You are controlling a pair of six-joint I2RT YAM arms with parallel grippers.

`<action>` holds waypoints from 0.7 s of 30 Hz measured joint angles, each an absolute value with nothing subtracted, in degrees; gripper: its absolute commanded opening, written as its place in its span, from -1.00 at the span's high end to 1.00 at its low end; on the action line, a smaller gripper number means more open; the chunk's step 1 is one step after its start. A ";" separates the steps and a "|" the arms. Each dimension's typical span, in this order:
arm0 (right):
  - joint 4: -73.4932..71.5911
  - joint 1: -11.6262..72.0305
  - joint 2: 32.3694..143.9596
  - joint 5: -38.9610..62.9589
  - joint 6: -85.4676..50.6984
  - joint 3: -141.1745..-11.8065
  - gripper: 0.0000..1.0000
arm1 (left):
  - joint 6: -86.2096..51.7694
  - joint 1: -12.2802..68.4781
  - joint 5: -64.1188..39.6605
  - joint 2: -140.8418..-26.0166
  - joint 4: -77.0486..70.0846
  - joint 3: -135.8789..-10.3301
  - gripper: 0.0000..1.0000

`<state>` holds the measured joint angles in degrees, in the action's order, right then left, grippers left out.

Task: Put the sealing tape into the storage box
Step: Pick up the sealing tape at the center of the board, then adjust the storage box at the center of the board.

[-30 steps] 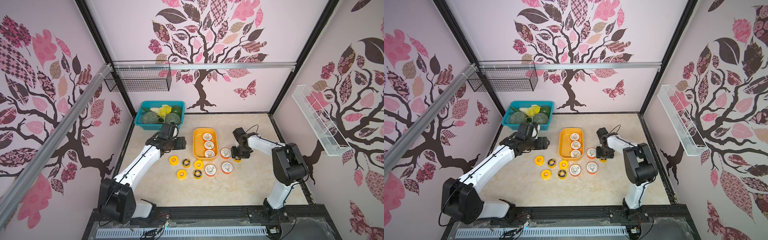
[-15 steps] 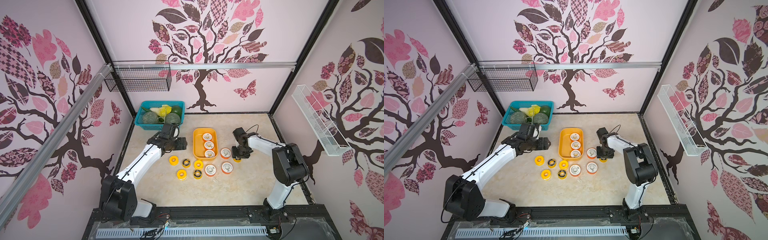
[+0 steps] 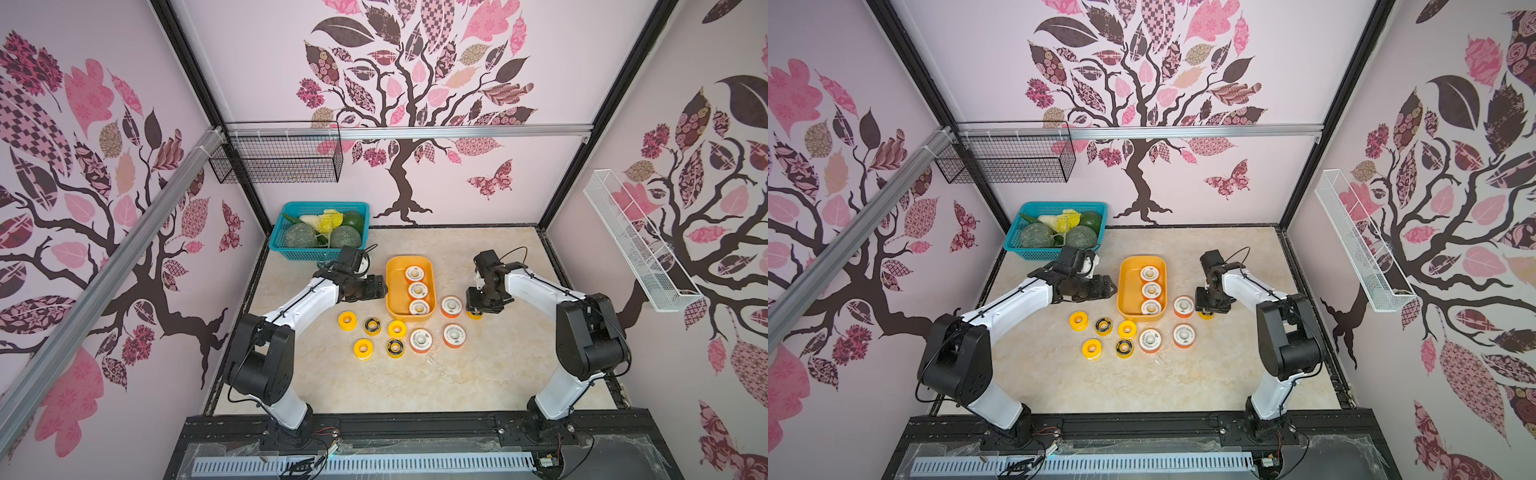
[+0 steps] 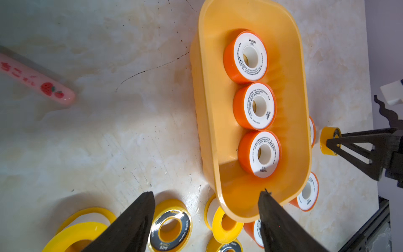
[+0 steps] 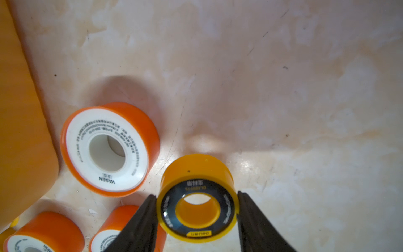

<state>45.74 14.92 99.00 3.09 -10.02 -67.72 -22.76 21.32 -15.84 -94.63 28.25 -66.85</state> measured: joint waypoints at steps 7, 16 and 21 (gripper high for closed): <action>46.83 14.81 98.98 4.43 -9.78 -71.26 -0.13 | -23.27 22.35 -16.80 -100.22 26.13 -69.23 -0.11; 48.62 14.81 98.98 6.26 -9.34 -74.32 -0.13 | -23.46 23.07 -17.19 -103.66 25.36 -69.47 0.41; 49.65 14.81 98.98 7.73 -8.75 -76.93 -0.14 | -22.65 24.73 -17.06 -104.99 25.36 -70.41 0.50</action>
<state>49.65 14.81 98.98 7.73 -8.75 -76.93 -22.65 24.73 -17.06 -104.99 25.36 -70.41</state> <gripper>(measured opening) 0.570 0.267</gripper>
